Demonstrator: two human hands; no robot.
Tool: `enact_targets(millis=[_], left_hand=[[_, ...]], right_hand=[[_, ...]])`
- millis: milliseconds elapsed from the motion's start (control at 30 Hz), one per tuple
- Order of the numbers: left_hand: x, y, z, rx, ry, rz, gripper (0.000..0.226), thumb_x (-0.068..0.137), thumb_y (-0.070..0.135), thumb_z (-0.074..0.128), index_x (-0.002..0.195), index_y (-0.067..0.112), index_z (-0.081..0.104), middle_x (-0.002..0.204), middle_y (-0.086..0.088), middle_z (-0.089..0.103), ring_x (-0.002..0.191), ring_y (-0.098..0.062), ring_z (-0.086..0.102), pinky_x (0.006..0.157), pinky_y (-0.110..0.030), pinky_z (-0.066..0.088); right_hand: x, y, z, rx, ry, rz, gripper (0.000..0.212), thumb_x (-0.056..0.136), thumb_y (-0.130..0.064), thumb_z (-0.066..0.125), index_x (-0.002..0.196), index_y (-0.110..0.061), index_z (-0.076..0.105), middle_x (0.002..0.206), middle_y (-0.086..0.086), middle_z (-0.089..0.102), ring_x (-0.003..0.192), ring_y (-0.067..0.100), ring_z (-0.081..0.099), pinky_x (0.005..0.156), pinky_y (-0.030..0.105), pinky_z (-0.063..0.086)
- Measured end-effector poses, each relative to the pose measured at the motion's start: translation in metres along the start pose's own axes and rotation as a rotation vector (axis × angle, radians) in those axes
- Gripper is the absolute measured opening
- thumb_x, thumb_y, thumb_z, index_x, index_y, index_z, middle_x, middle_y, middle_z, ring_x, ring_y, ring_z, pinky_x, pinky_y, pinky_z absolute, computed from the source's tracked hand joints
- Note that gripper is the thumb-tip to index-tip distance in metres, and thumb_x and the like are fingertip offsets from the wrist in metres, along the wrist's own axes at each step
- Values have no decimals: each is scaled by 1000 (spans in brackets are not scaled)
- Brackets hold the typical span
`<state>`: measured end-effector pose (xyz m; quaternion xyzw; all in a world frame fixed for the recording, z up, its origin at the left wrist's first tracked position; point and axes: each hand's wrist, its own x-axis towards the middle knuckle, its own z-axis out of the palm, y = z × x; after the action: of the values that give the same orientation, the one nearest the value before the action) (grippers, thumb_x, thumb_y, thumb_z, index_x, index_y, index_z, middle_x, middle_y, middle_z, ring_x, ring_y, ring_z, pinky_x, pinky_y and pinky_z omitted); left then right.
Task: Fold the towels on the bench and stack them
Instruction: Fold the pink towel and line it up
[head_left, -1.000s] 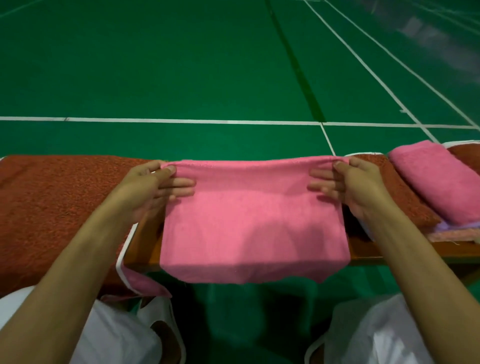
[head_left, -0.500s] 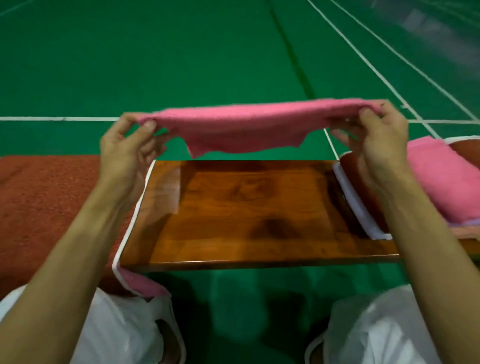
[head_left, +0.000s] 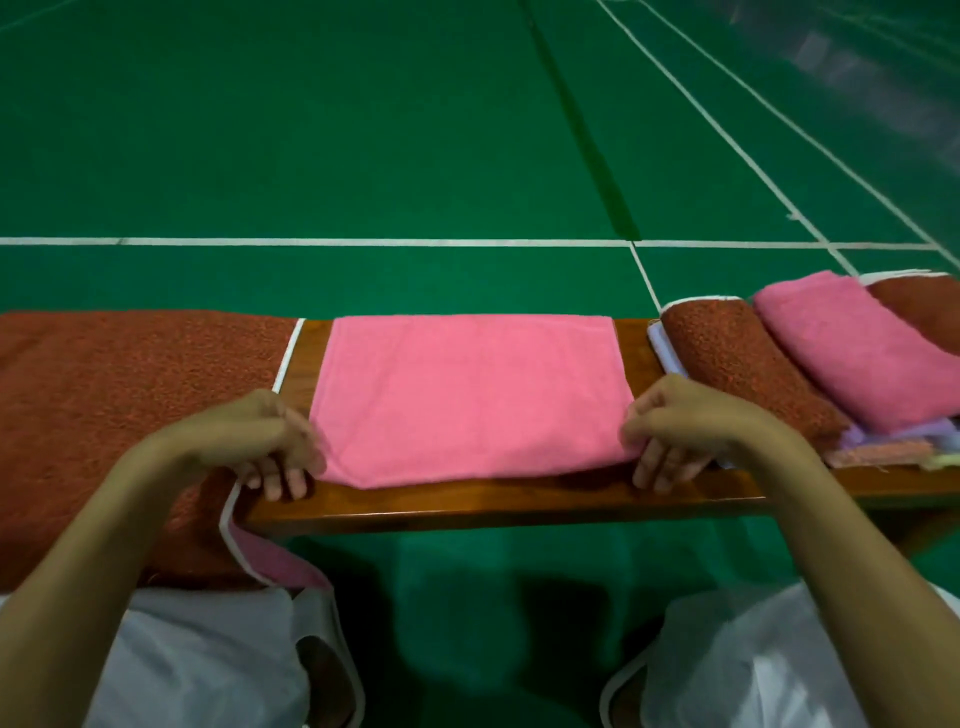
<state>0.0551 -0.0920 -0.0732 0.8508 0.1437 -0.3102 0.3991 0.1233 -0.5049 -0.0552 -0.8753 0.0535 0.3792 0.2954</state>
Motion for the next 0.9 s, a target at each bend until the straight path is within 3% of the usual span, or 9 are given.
enact_targets(millis=[100, 267, 467, 567, 633, 700, 800, 833, 900], left_hand=[[-3, -7, -4, 108, -169, 12, 10, 74, 17, 90, 75, 11, 81, 68, -21, 71, 49, -20, 63, 47, -21, 44], [-3, -14, -8, 230, -331, 43, 48, 56, 39, 90, 85, 3, 80, 61, -14, 68, 45, -13, 60, 48, -20, 44], [-4, -6, -11, 242, -426, 123, 24, 76, 30, 90, 87, 10, 83, 53, -1, 60, 42, -6, 46, 45, -17, 35], [0, 4, -4, 66, -169, 274, 30, 87, 32, 77, 80, 3, 80, 52, -9, 50, 43, -11, 37, 45, -18, 33], [12, 14, 11, -118, 178, 384, 35, 89, 37, 73, 75, 6, 78, 58, -11, 56, 48, -14, 41, 49, -19, 37], [29, 25, 31, -156, 512, 509, 29, 93, 39, 72, 79, 14, 78, 71, -2, 70, 61, -12, 57, 61, -24, 46], [52, 37, 63, 213, 770, 695, 25, 101, 38, 61, 108, 17, 74, 107, 1, 73, 99, -12, 61, 92, -37, 50], [58, 40, 72, 291, 773, 734, 29, 102, 38, 58, 119, 17, 70, 120, -1, 70, 113, -15, 57, 102, -43, 47], [65, 48, 90, 370, 742, 757, 41, 106, 39, 52, 141, 19, 58, 145, -4, 58, 139, -21, 45, 118, -51, 35]], right_hand=[[-3, 6, -2, -90, -114, 30, 5, 92, -8, 64, 95, -3, 65, 82, 23, 76, 63, 29, 73, 54, 26, 54], [-10, 4, -3, -263, -265, 65, 6, 92, -11, 69, 92, -6, 73, 84, 21, 77, 64, 27, 74, 49, 22, 52], [-17, -5, -5, -382, -395, 100, 34, 104, -33, 54, 107, -3, 70, 89, 19, 78, 67, 28, 75, 52, 22, 52], [-19, -6, -12, -171, -220, -18, 39, 102, -37, 59, 92, -4, 79, 77, 21, 75, 51, 23, 66, 43, 22, 42], [-13, -8, -7, 61, 60, -141, 37, 99, -30, 66, 80, 0, 78, 61, 16, 69, 40, 15, 51, 38, 20, 34], [5, -13, 10, 198, 445, -286, 35, 99, -23, 67, 72, 0, 74, 55, 10, 65, 41, 16, 53, 44, 26, 44], [30, -31, 46, -135, 877, -422, 20, 96, -31, 58, 86, -16, 68, 84, 8, 74, 77, 28, 69, 70, 37, 54], [33, -38, 58, -278, 864, -434, 19, 97, -34, 56, 105, -20, 66, 105, 8, 72, 96, 29, 66, 80, 37, 53], [41, -50, 80, -450, 701, -545, 47, 101, -40, 51, 143, -20, 49, 148, 10, 50, 138, 27, 44, 110, 43, 42]])
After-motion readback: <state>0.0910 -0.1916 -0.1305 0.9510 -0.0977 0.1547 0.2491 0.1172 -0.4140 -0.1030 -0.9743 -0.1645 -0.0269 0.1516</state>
